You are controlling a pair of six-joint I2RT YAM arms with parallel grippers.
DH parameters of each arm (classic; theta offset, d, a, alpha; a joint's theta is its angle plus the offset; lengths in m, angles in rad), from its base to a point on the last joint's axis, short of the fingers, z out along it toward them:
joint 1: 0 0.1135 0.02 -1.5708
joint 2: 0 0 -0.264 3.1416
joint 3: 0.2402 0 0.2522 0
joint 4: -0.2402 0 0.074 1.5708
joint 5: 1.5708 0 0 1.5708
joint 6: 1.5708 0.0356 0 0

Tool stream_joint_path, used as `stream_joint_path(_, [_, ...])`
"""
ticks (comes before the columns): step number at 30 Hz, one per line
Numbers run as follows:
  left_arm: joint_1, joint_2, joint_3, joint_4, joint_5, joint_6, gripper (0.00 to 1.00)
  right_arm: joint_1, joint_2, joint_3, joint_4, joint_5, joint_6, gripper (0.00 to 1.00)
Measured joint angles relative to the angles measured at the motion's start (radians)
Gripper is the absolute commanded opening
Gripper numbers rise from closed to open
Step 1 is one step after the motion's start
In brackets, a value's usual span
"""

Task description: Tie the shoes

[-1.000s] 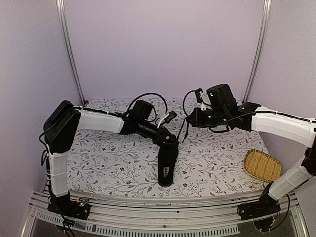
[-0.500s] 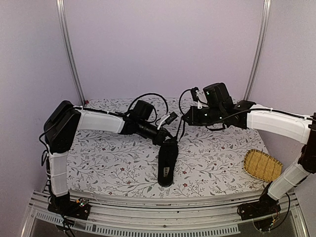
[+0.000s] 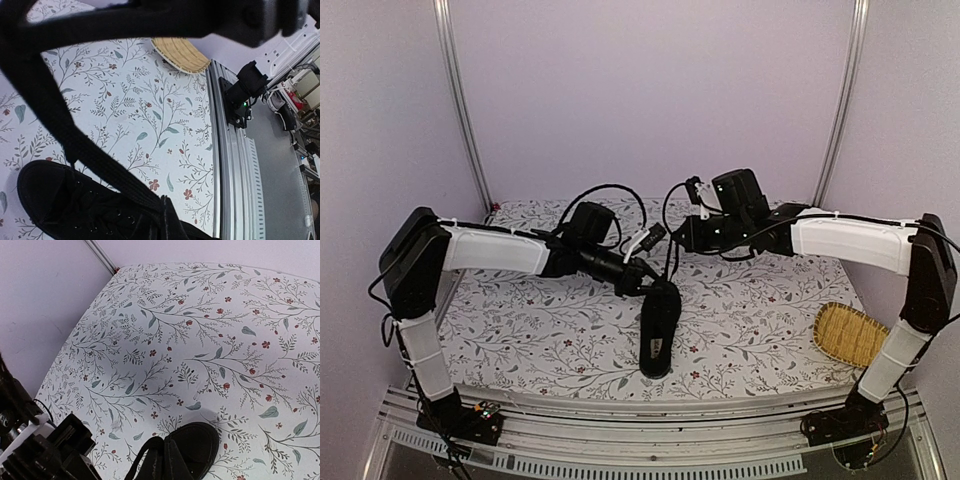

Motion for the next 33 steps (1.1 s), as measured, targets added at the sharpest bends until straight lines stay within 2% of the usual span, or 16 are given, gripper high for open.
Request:
stream_joint_path(9, [-0.001, -0.027, -0.060, 0.038, -0.011, -0.011, 0.00, -0.003, 0.163, 0.074, 0.171, -0.186, -0.092, 0.05])
stream_joint_path(13, [0.006, -0.034, -0.088, 0.062, -0.032, -0.043, 0.00, -0.005, 0.249, 0.145, 0.225, -0.291, -0.113, 0.15])
stream_joint_path(22, [0.002, -0.053, -0.197, 0.204, -0.064, -0.137, 0.00, -0.026, 0.314, 0.154, 0.240, -0.313, -0.102, 0.76])
stream_joint_path(24, [0.002, -0.064, -0.212, 0.232, -0.070, -0.159, 0.00, -0.040, 0.299, 0.141, 0.239, -0.312, -0.111, 0.84])
stream_joint_path(28, [0.002, -0.075, -0.233, 0.277, -0.078, -0.188, 0.00, -0.078, 0.251, 0.130, 0.183, -0.298, -0.117, 0.88])
stream_joint_path(33, [0.002, -0.095, -0.278, 0.324, -0.085, -0.220, 0.00, -0.170, 0.174, 0.109, 0.100, -0.287, -0.119, 0.85])
